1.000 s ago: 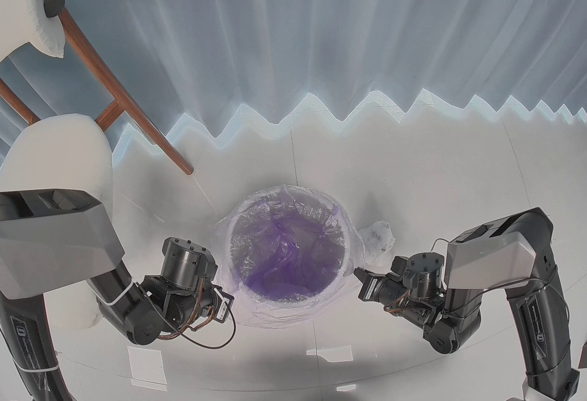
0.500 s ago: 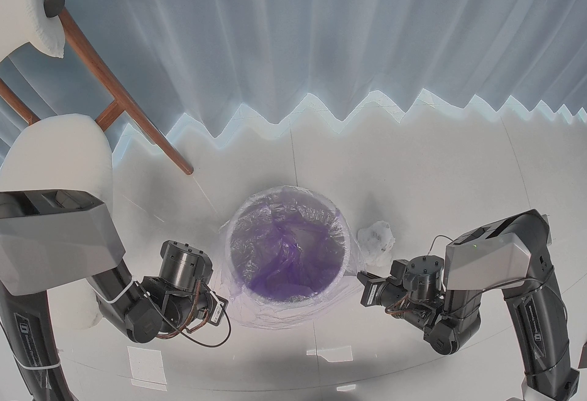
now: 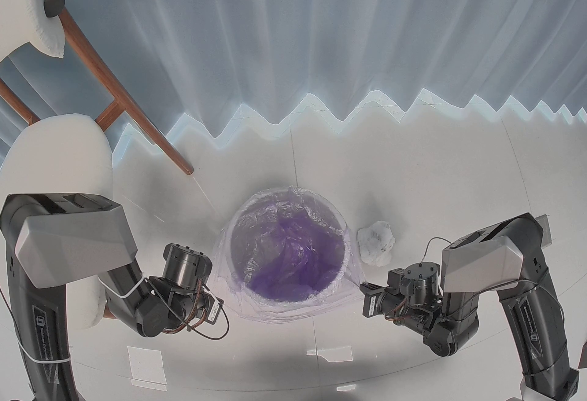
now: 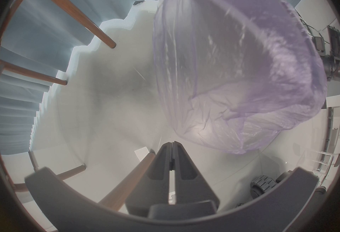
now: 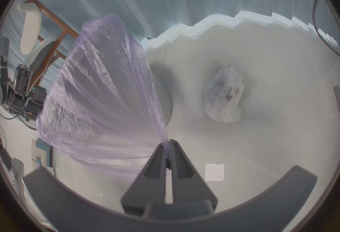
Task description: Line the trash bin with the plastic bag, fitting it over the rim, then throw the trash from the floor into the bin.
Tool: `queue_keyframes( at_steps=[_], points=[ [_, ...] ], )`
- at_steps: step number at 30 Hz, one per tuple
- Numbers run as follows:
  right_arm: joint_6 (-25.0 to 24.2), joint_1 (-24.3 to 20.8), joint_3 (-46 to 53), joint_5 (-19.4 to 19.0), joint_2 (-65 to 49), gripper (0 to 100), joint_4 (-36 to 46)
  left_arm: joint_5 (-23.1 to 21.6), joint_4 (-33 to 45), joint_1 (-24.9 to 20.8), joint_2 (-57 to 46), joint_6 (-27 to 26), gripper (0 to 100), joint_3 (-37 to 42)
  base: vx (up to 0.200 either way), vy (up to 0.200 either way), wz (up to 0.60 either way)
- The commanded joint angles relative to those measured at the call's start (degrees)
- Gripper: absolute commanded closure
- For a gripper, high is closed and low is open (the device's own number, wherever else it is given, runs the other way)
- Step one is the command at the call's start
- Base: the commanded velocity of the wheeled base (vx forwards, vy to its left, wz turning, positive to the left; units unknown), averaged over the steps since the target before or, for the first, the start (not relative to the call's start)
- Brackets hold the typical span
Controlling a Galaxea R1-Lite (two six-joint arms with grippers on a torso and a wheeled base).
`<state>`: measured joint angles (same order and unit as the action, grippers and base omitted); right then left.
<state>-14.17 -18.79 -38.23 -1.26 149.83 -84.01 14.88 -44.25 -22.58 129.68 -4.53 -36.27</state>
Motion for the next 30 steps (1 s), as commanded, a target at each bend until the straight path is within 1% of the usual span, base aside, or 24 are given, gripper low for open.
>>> queue_keyframes(
  at_steps=[1, 7, 14, 17, 20, 23, 25, 26, 27, 28, 30],
  points=[
    [0.1, 0.0, -0.6, 0.2, -0.3, 100, 1.6, 0.6, 0.0, 0.2, 3.5, 0.0, 100, -2.1, 0.000, 0.000, 0.00],
    [0.1, 0.0, -0.8, 0.4, -0.4, 100, 2.0, 1.1, 0.0, 0.2, 5.7, 0.3, 100, -4.2, 0.000, 0.000, 0.00],
    [0.1, 0.0, -0.7, 0.4, -0.4, 100, 2.0, 1.1, 0.0, 0.2, 5.9, 0.5, 100, -3.8, 0.000, 0.000, 0.00],
    [0.1, 0.0, -0.7, 0.4, -0.4, 100, 1.8, 1.4, -0.1, 0.3, 2.9, 0.6, 100, -1.8, 0.000, 0.000, 0.00],
    [0.1, 0.0, -0.7, 0.4, -0.4, 100, 1.7, 0.8, -0.3, 1.5, -3.1, 0.3, 100, 2.3, 0.000, 0.000, 0.00],
    [0.1, 0.0, -0.6, 0.4, -0.4, 100, 1.6, -2.3, -1.3, 2.6, -7.3, 0.7, 100, 6.5, 0.000, 0.000, 0.00],
    [0.1, 0.0, -0.6, 0.4, -0.3, 100, 1.5, -4.9, -3.6, 4.0, -8.7, 0.7, 100, 10.6, 0.000, 0.000, 0.00],
    [0.0, 0.0, -0.6, 0.4, -0.3, 100, 1.5, -5.4, -5.5, 4.6, -8.7, 0.8, 0, 12.5, 0.000, 0.000, 0.00],
    [0.0, 0.0, -0.6, 0.4, -0.3, 100, 1.5, -5.5, -5.8, 4.6, -8.7, 0.8, 0, 12.8, 0.000, 0.000, 0.00],
    [0.0, 0.0, -0.6, 0.4, -0.4, 100, 1.5, -6.1, -8.3, 5.4, -8.7, 0.9, 0, 14.2, 0.000, 0.000, 0.00],
    [0.0, 0.0, -0.6, 0.4, -0.3, 100, 1.4, -8.0, -12.3, 6.6, -8.5, 4.3, 0, 14.6, 0.000, 0.000, 0.00]
  ],
)
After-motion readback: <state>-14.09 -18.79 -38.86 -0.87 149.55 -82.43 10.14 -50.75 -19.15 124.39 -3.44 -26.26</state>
